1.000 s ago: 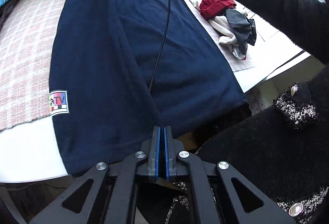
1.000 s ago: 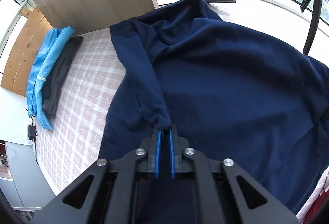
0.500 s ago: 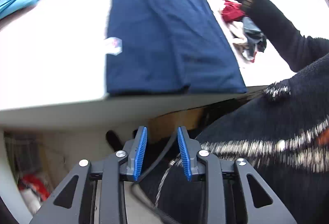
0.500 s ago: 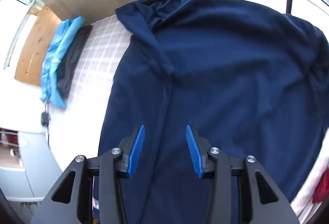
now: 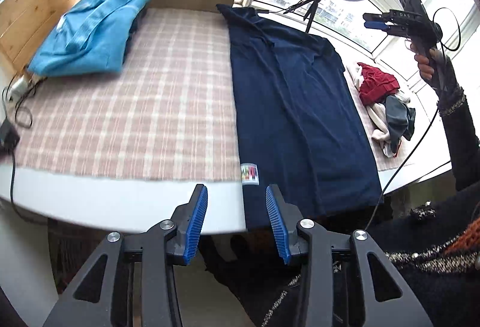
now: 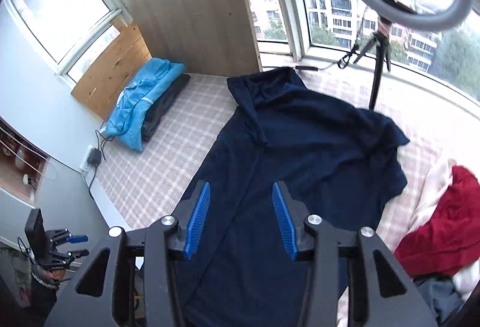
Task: Fold clothes
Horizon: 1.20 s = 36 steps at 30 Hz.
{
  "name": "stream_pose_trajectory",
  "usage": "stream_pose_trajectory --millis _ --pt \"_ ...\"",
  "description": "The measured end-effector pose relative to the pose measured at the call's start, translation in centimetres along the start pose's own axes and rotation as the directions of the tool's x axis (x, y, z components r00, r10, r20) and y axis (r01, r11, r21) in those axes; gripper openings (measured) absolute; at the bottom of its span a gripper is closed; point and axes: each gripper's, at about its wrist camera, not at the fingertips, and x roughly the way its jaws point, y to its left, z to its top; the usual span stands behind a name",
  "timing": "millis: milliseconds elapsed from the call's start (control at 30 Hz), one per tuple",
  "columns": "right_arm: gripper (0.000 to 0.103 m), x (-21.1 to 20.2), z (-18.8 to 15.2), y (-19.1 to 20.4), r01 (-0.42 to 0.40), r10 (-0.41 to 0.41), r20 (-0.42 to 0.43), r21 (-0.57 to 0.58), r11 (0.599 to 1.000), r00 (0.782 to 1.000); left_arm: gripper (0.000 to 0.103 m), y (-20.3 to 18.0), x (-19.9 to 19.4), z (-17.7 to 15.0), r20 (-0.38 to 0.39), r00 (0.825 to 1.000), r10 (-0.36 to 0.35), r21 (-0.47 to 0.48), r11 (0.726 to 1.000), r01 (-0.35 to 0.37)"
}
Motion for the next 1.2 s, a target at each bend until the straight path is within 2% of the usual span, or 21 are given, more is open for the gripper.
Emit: stream_pose_trajectory --millis 67,167,233,300,467,633,733,867,900,967,1000,1100,1167,1200 --pt "0.043 1.4 2.1 1.3 0.003 -0.003 0.005 -0.026 1.000 1.000 0.039 -0.2 2.4 3.3 0.023 0.999 -0.033 0.055 0.998 0.032" --pt "0.043 5.1 5.9 2.7 0.017 -0.016 0.003 -0.059 0.998 1.000 0.039 -0.5 7.2 8.1 0.010 0.995 -0.099 0.076 0.992 0.098" --pt "0.043 8.4 8.5 3.3 0.028 -0.029 -0.011 -0.061 0.998 1.000 0.039 -1.2 10.6 10.6 -0.013 0.993 -0.120 0.090 0.989 0.121" --pt "0.043 12.2 11.0 3.7 0.034 -0.036 -0.030 -0.061 0.998 0.999 0.039 -2.3 13.9 12.3 -0.043 0.993 -0.108 0.133 0.985 0.113" --pt "0.043 22.4 15.6 3.9 0.070 -0.076 -0.105 -0.066 0.995 0.991 0.040 -3.1 20.7 14.4 -0.134 0.984 -0.115 0.223 0.964 0.143" --pt "0.043 32.0 17.5 4.0 0.177 -0.217 -0.199 -0.201 0.963 0.956 0.040 -1.7 24.6 15.0 -0.228 0.956 -0.185 0.173 0.959 0.226" --pt "0.044 35.4 17.9 3.2 0.194 -0.254 -0.233 -0.250 0.948 0.939 0.044 -0.6 25.0 15.4 -0.221 0.937 -0.270 0.120 0.946 0.301" --pt "0.043 37.7 18.1 1.1 0.207 -0.269 -0.250 -0.249 0.946 0.930 0.044 0.1 25.2 15.9 -0.227 0.921 -0.316 0.087 0.935 0.343" --pt "0.042 37.7 18.2 0.3 0.188 -0.242 -0.250 -0.222 0.957 0.938 0.044 0.1 25.2 16.0 -0.229 0.919 -0.320 0.089 0.934 0.347" --pt "0.017 36.9 18.4 -1.7 0.117 -0.149 -0.239 -0.141 0.983 0.960 0.045 -0.3 25.2 15.9 -0.233 0.922 -0.308 0.119 0.932 0.342" --pt "0.008 36.3 18.5 -2.8 0.080 -0.099 -0.224 -0.093 0.992 0.969 0.046 -0.5 25.2 15.9 -0.235 0.924 -0.303 0.134 0.931 0.339" --pt "0.008 32.6 19.0 -7.1 -0.002 0.010 -0.113 0.069 0.998 0.994 0.051 -1.0 25.3 15.9 -0.239 0.928 -0.286 0.171 0.928 0.330" --pt "0.012 30.8 19.2 -9.6 0.060 -0.055 -0.061 0.092 0.994 0.997 0.054 -1.3 25.4 15.9 -0.239 0.930 -0.279 0.188 0.926 0.326" --pt "0.027 30.5 19.3 -10.1 0.111 -0.105 -0.070 0.092 0.990 0.992 0.057 -1.4 25.5 15.8 -0.239 0.931 -0.278 0.196 0.925 0.326"
